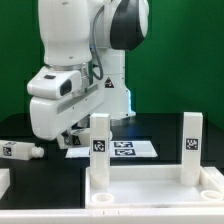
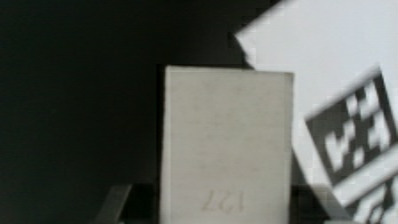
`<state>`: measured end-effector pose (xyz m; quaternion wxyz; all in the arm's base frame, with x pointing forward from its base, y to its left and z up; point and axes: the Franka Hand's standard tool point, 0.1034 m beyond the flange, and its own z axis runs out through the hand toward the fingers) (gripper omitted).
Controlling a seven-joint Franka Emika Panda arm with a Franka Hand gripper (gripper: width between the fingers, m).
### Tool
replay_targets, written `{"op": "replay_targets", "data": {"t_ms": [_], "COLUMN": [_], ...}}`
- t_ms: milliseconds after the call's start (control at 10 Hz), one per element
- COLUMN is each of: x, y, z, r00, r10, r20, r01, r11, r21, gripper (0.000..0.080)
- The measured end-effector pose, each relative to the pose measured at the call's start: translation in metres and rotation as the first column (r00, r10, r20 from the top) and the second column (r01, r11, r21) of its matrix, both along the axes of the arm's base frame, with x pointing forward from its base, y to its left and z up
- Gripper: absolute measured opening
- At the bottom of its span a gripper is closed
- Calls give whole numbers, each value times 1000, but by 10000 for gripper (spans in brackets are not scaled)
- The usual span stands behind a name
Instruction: Assemble desk
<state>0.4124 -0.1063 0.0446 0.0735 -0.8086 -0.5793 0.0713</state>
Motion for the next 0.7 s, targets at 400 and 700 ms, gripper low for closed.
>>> {"op": "replay_targets", "data": {"t_ms": [400,700], "x": [14,11], "y": [-3,-13], "z": [2,1], "r00": [859,768], "r10": [508,638], "r20": [64,50], "r01": [-510,-640], "r11": [860,768], "r21": [23,29], "gripper": [285,285]}}
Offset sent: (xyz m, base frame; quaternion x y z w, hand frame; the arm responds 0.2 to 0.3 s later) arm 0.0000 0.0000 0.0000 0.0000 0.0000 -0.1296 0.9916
